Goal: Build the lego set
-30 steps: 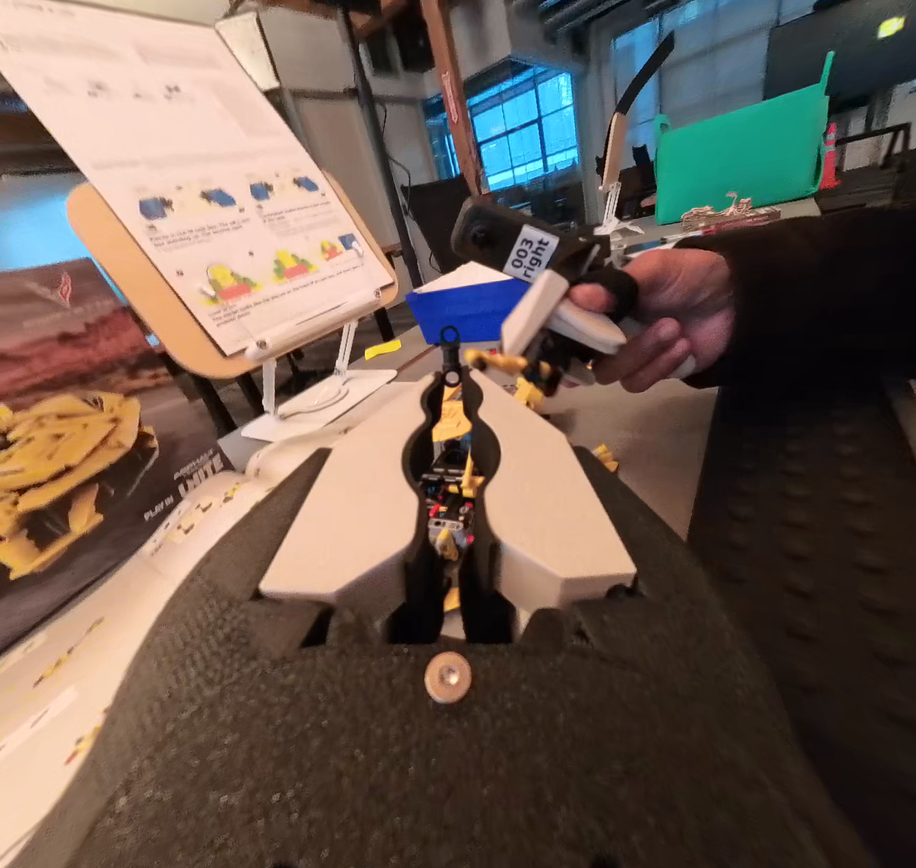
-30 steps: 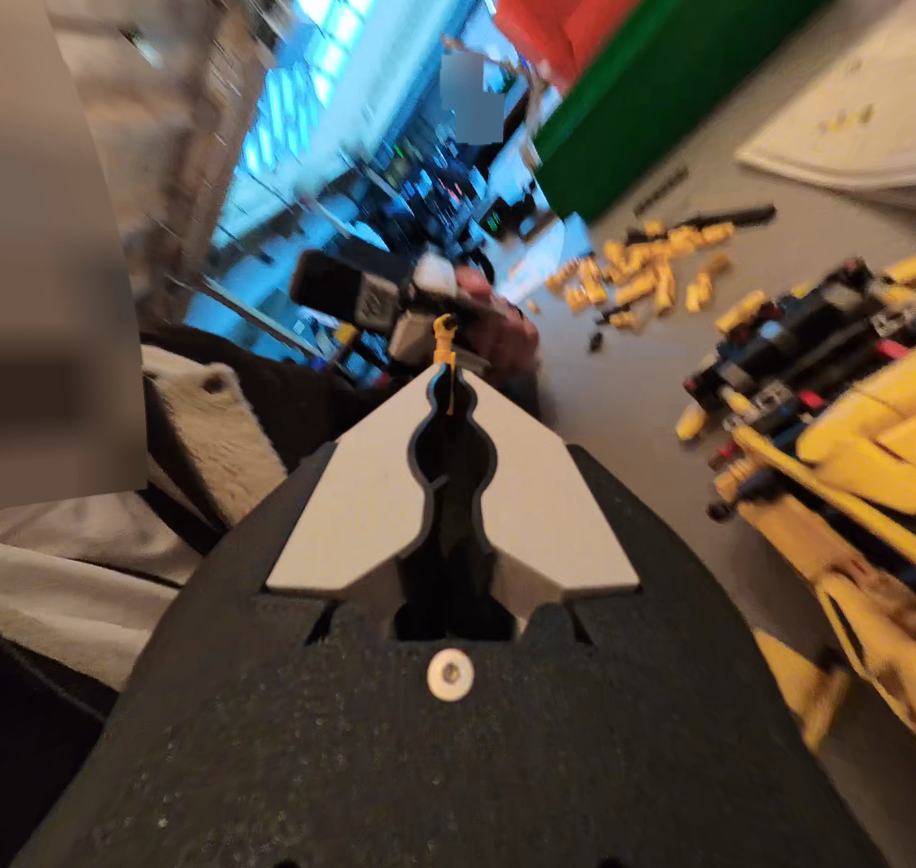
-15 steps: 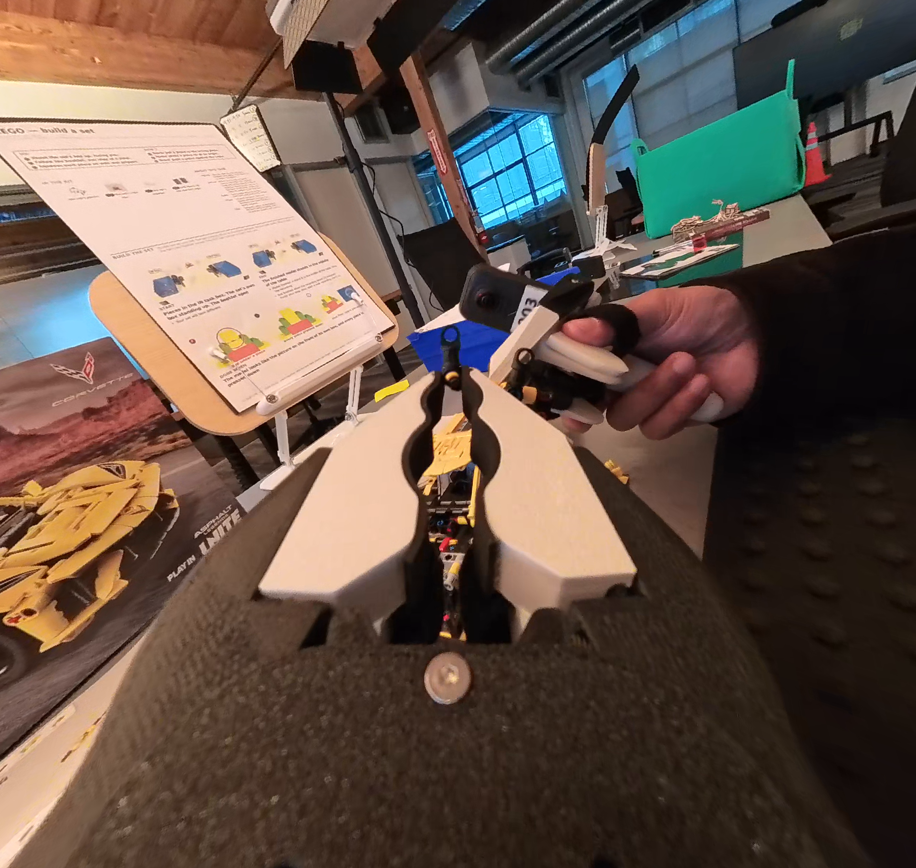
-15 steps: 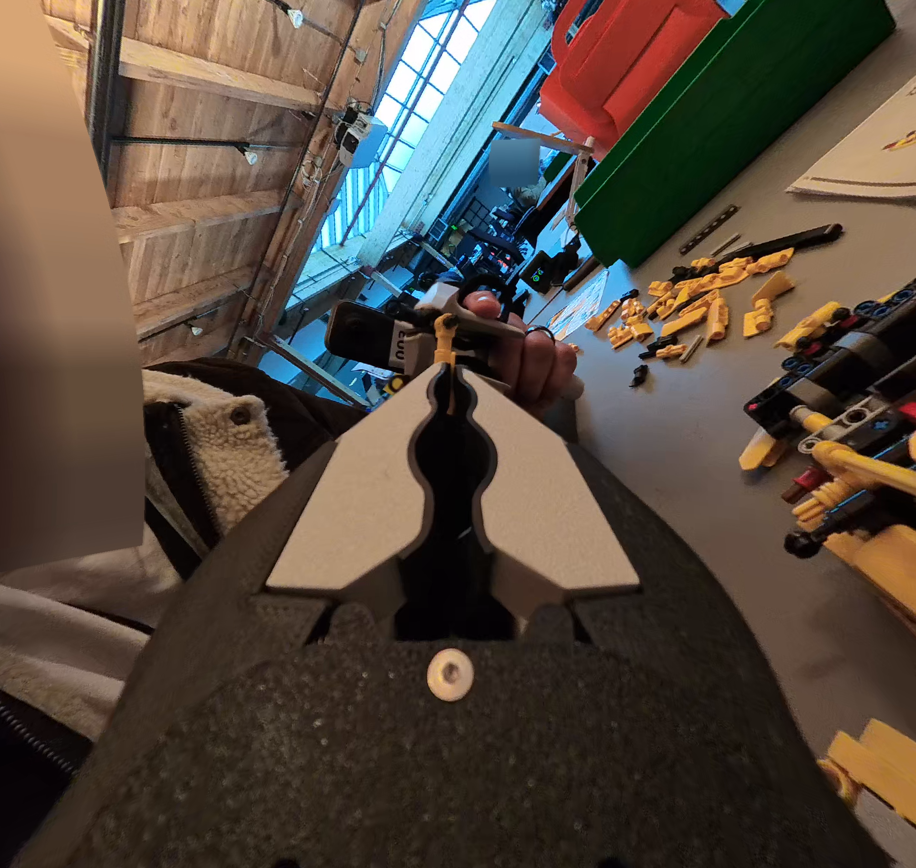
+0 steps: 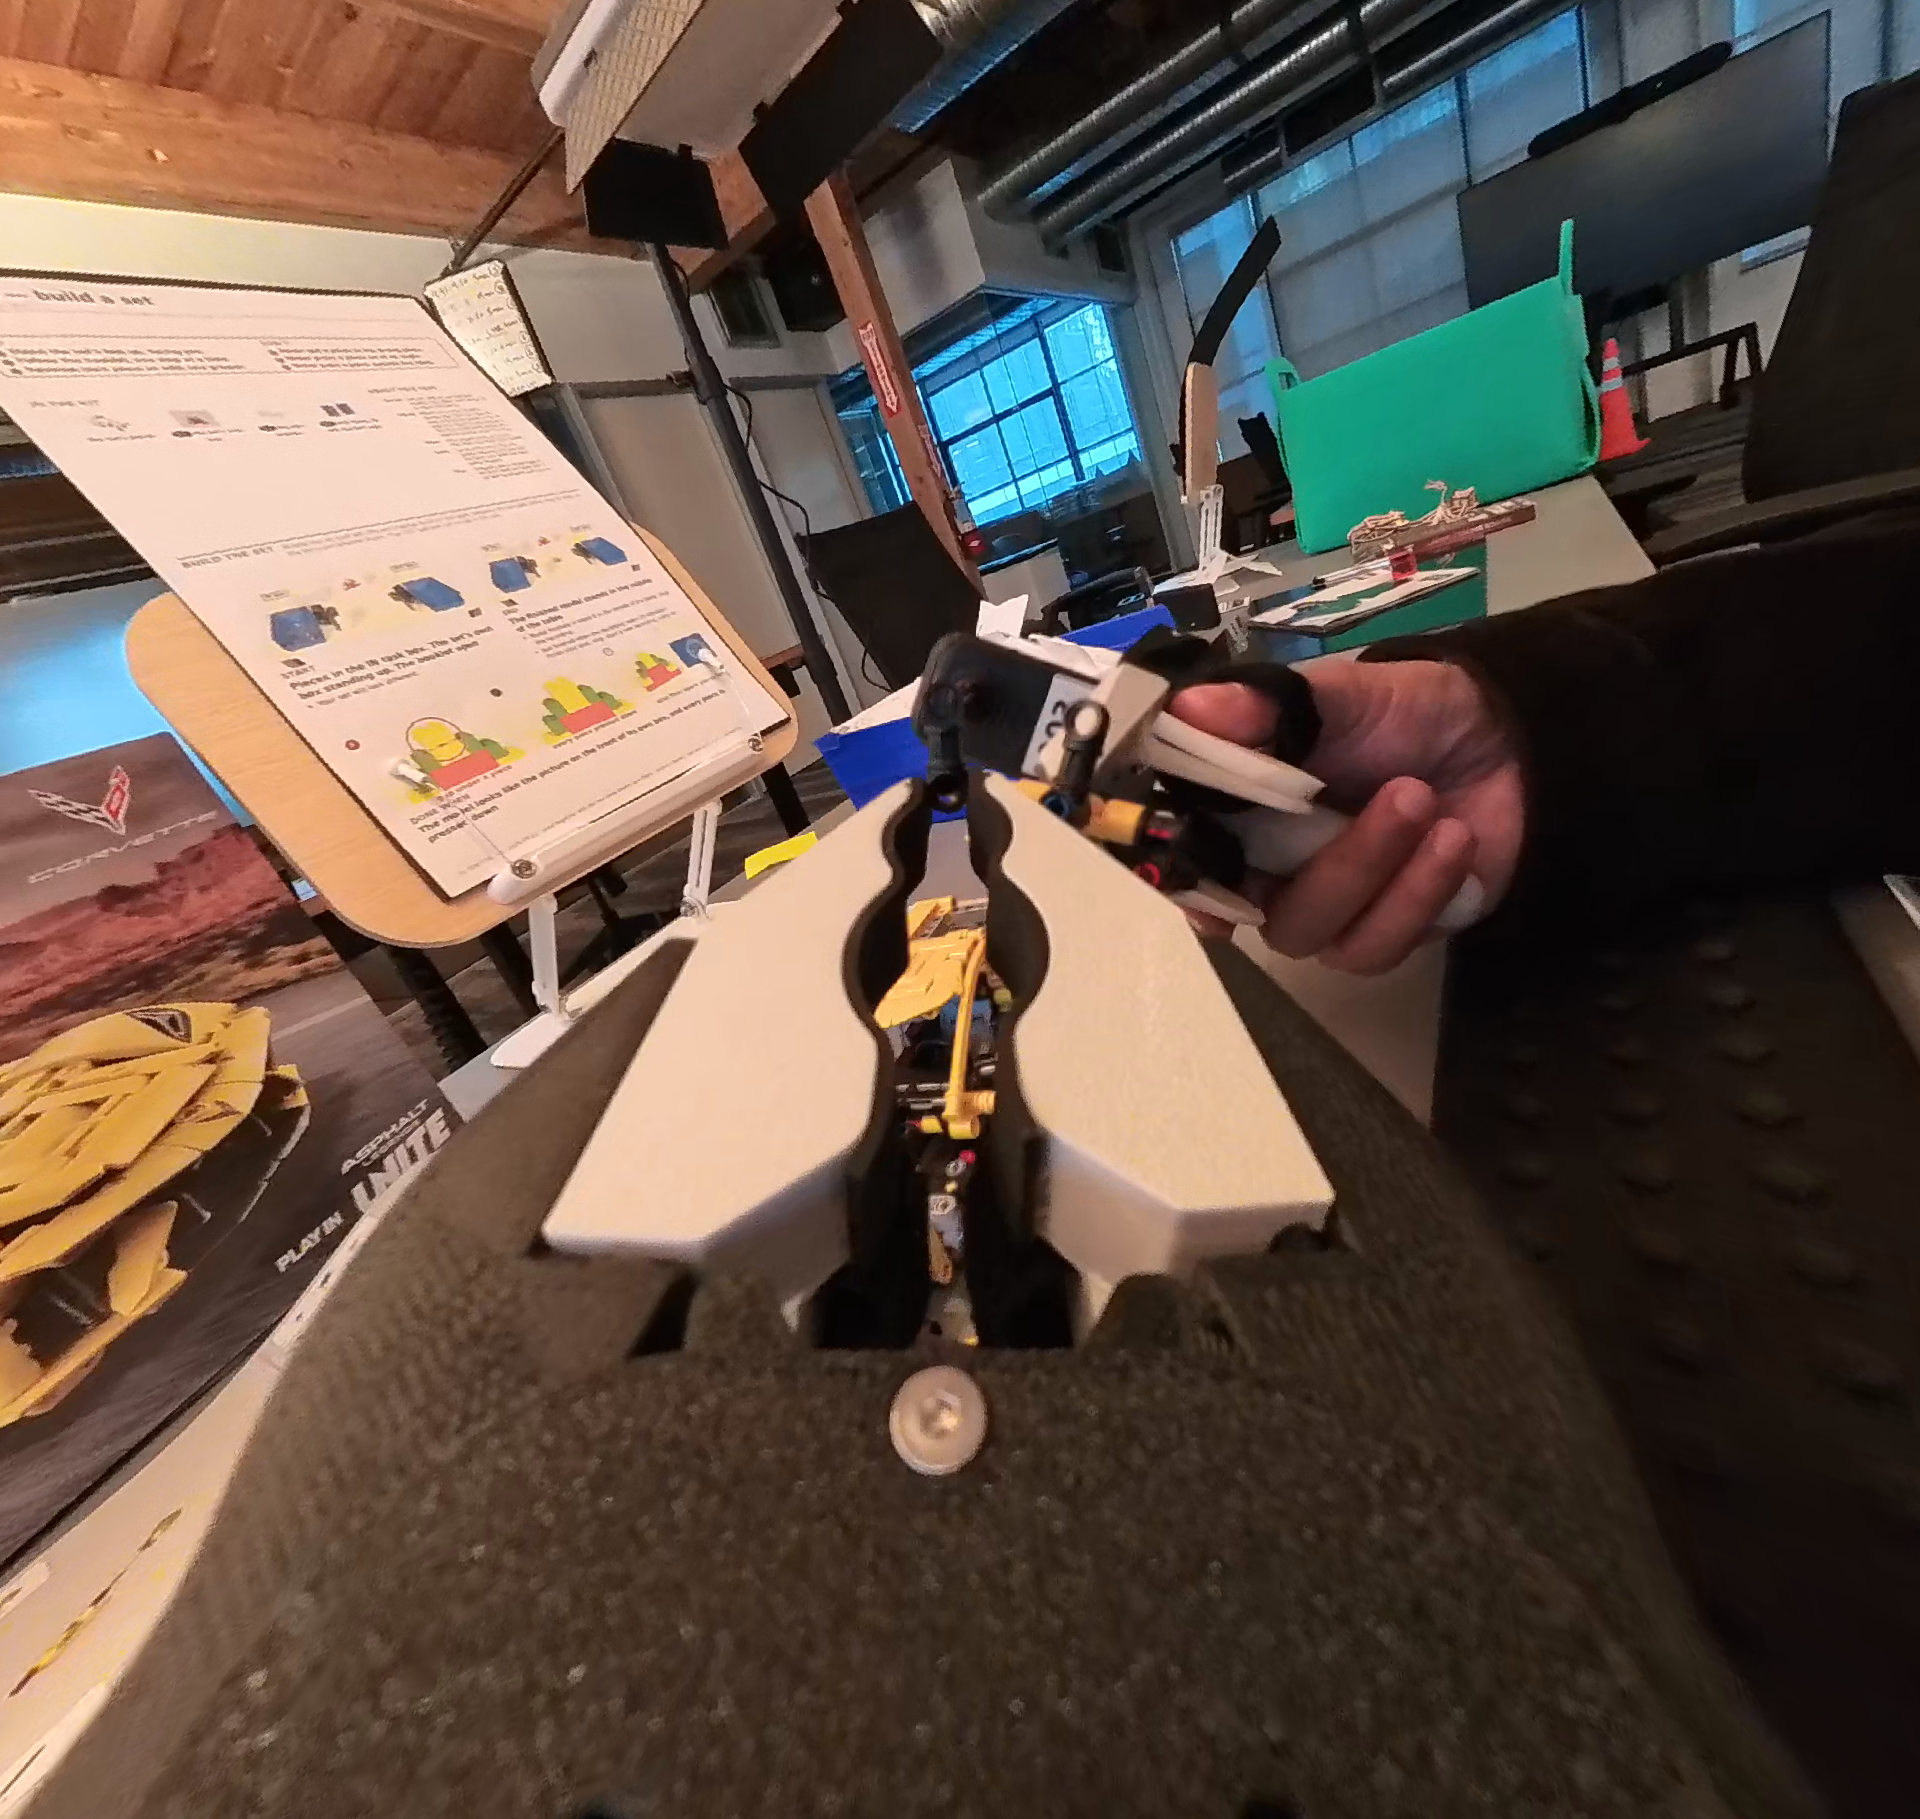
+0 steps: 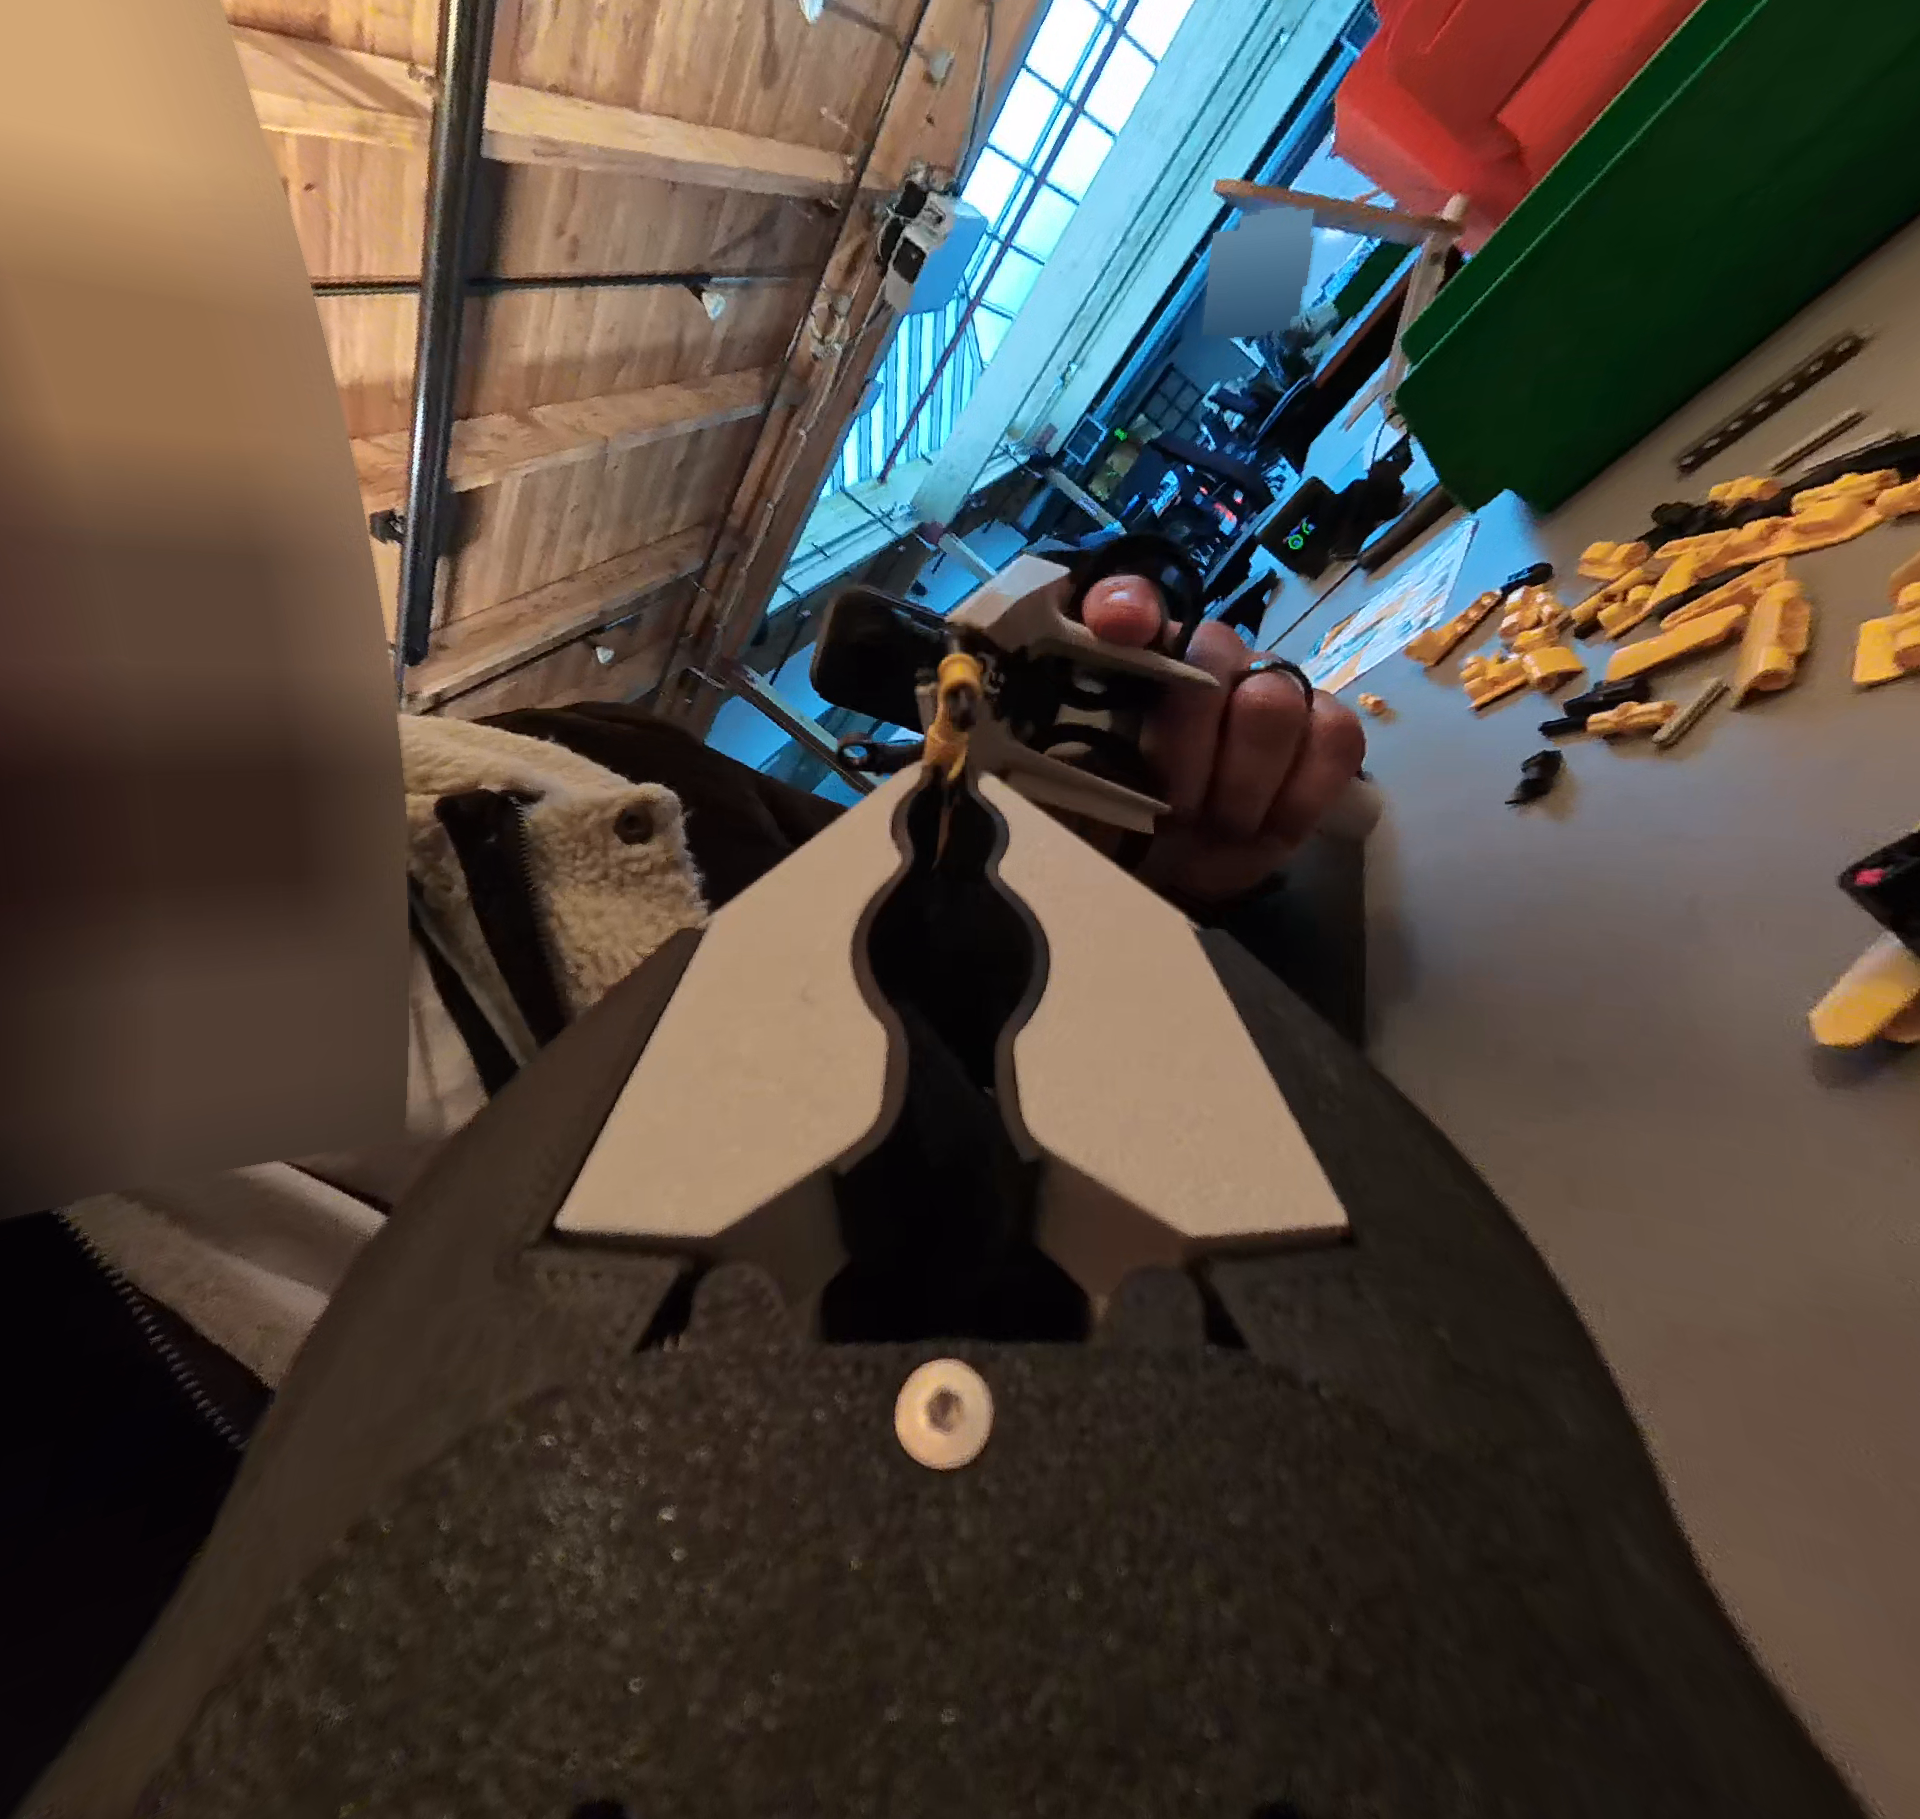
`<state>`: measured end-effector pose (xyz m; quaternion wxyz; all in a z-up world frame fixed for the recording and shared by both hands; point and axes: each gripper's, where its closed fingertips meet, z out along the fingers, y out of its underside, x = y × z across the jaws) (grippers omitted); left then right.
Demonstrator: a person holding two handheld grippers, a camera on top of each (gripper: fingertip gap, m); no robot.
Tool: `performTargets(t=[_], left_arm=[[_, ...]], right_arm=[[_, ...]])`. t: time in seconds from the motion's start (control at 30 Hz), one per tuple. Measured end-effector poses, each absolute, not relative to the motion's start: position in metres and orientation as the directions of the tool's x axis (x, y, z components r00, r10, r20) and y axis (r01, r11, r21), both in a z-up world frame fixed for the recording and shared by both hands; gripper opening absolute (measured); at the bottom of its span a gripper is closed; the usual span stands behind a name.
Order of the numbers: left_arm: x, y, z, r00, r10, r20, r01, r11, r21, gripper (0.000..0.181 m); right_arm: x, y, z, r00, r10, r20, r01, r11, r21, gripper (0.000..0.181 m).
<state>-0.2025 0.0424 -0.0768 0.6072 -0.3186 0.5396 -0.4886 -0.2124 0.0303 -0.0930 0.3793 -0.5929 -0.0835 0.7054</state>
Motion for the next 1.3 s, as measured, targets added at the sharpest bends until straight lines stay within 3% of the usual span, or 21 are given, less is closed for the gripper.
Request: performTargets(t=[0.37, 0.43, 0.53, 0.63, 0.7, 0.9, 1.03, 1.3], left_arm=[[-0.202, 0.039, -0.079, -0.092, -0.940, -0.329, 0.239, 0.300, -0.923, 0.007], [-0.199, 0.038, -0.085, -0.104, -0.934, -0.341, 0.208, 0.315, -0.926, 0.007], [-0.197, 0.047, -0.089, -0.063, -0.942, -0.331, 0.170, 0.316, -0.933, 0.006], [-0.196, 0.054, -0.090, -0.055, -0.955, -0.292, 0.156, 0.281, -0.947, 0.007], [-0.195, 0.053, -0.092, -0.054, -0.953, -0.298, 0.146, 0.287, -0.947, 0.006], [-0.195, 0.058, -0.093, -0.031, -0.954, -0.297, 0.130, 0.291, -0.948, 0.007], [-0.196, 0.058, -0.093, -0.028, -0.954, -0.297, 0.128, 0.292, -0.948, 0.006], [-0.198, 0.056, -0.092, -0.032, -0.954, -0.297, 0.132, 0.291, -0.948, 0.007]], right_arm=[[-0.211, 0.028, -0.099, -0.045, 0.593, -0.804, -0.407, -0.746, -0.527, 0.001], [-0.202, 0.028, -0.109, 0.070, 0.584, -0.809, -0.352, -0.744, -0.568, 0.000], [-0.172, 0.030, -0.163, 0.548, 0.549, -0.631, -0.044, -0.734, -0.677, 0.000], [-0.145, 0.009, -0.202, 0.755, 0.550, -0.357, 0.294, -0.771, -0.565, 0.000], [-0.133, -0.008, -0.217, 0.777, 0.593, -0.212, 0.465, -0.767, -0.441, 0.000], [-0.112, -0.037, -0.233, 0.728, 0.685, -0.008, 0.677, -0.721, -0.145, 0.000], [-0.110, -0.038, -0.234, 0.712, 0.702, 0.012, 0.699, -0.707, -0.108, 0.000], [-0.112, -0.038, -0.234, 0.726, 0.688, -0.008, 0.681, -0.720, -0.133, 0.005]])
